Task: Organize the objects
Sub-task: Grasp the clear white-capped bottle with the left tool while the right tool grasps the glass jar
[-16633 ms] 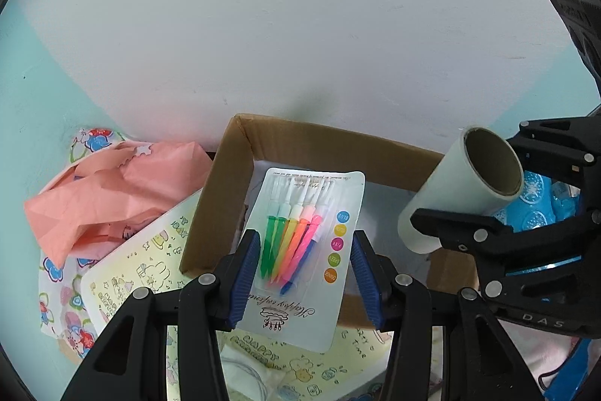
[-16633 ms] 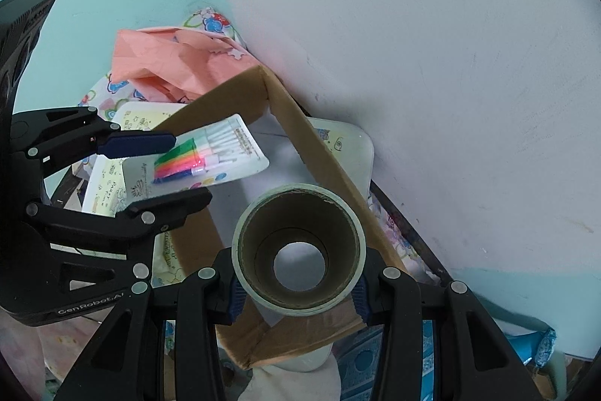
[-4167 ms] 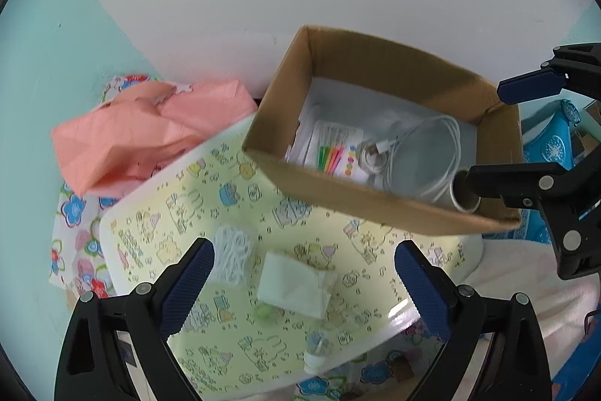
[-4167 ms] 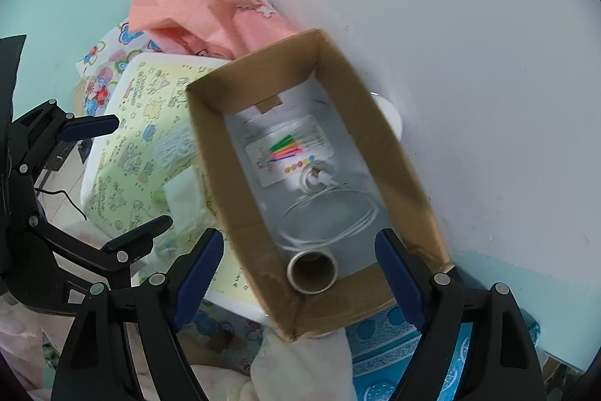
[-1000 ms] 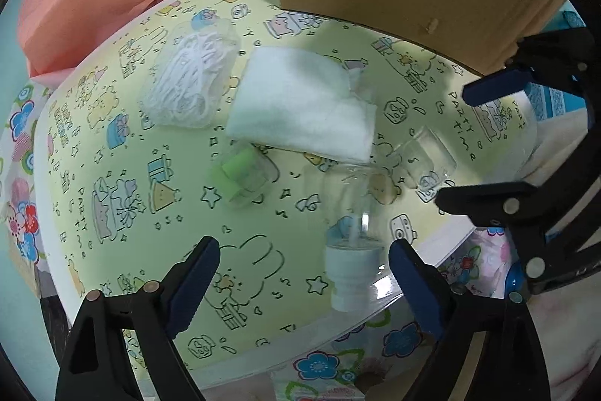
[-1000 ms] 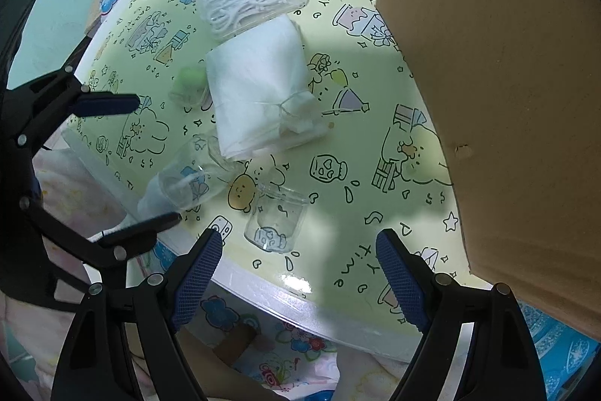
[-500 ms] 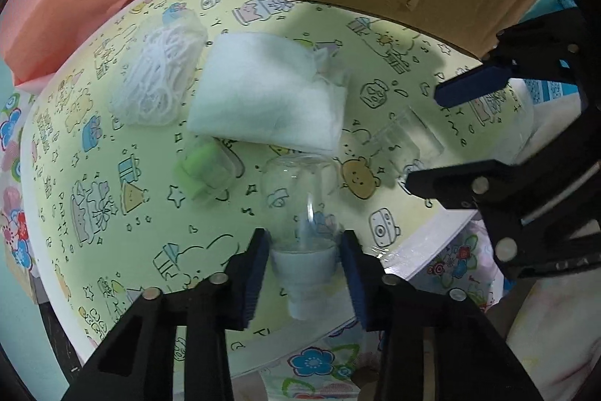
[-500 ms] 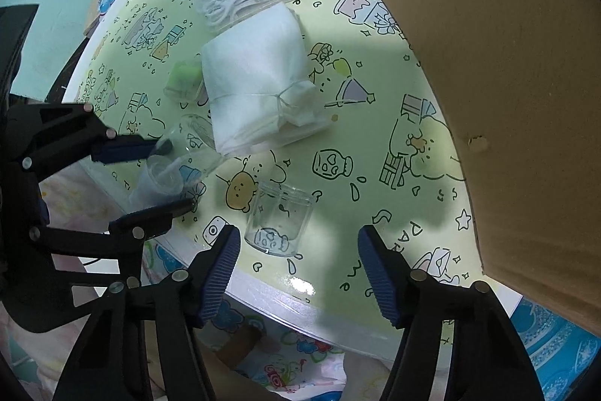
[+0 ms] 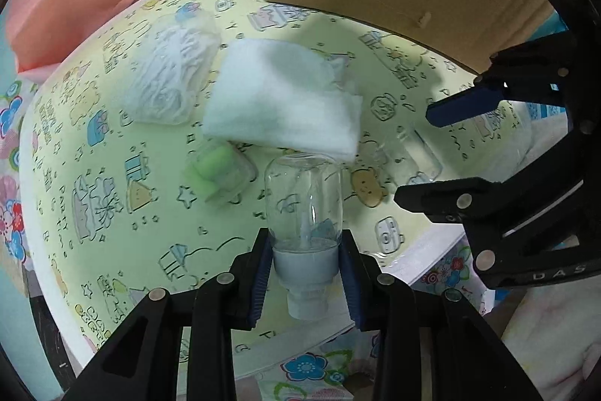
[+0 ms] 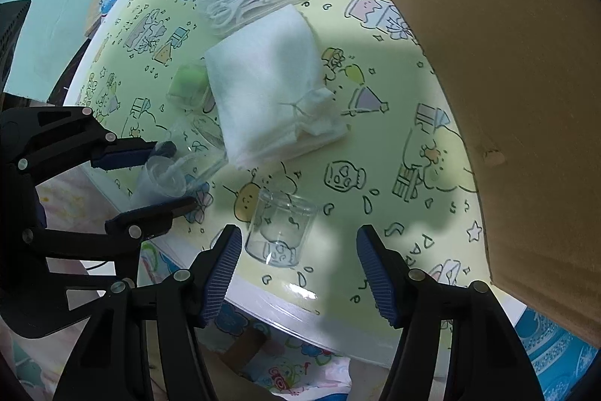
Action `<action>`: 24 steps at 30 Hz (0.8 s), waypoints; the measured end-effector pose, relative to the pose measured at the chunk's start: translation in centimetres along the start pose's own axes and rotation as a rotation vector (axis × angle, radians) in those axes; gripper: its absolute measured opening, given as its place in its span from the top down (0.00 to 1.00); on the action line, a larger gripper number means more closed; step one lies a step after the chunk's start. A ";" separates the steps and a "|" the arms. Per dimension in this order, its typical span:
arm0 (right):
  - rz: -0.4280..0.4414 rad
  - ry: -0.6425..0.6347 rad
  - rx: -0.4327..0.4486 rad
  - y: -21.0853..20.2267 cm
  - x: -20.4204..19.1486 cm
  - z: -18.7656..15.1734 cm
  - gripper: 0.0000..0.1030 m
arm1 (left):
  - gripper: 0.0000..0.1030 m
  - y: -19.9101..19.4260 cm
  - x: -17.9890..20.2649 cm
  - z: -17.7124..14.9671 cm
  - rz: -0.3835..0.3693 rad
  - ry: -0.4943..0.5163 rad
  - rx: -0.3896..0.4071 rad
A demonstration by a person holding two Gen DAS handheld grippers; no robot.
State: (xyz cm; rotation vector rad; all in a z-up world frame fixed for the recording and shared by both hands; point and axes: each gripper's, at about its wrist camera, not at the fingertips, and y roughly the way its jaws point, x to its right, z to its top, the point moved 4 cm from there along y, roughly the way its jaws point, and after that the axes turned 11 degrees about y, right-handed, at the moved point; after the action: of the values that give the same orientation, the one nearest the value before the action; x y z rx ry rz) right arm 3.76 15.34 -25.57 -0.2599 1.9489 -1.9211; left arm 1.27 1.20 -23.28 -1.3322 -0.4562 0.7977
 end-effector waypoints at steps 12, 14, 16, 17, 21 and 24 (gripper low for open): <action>-0.009 -0.009 -0.018 0.6 -0.6 0.6 0.66 | 0.66 0.1 -1.1 -0.7 0.002 0.004 0.009; -0.008 -0.015 -0.018 0.6 -0.7 0.5 0.66 | 0.66 0.1 -1.2 -0.7 -0.005 0.005 0.011; -0.005 -0.017 -0.019 0.6 -0.7 0.4 0.66 | 0.66 0.1 -1.1 -0.7 -0.009 0.012 0.013; -0.003 -0.017 -0.019 0.6 -0.7 0.4 0.66 | 0.66 0.0 -1.1 -0.7 -0.008 0.017 0.014; -0.001 -0.019 -0.011 0.1 -0.6 0.3 0.66 | 0.66 -0.3 -1.0 -0.8 -0.010 0.025 0.019; -0.001 -0.020 -0.002 -0.4 -0.5 0.1 0.66 | 0.66 -0.6 -1.2 -0.9 -0.007 0.021 0.019</action>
State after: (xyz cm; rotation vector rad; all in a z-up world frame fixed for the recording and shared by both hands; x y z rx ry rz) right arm 4.22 15.42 -25.06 -0.2794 1.9383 -1.9095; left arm 1.27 -0.30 -22.68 -1.3191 -0.4355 0.7799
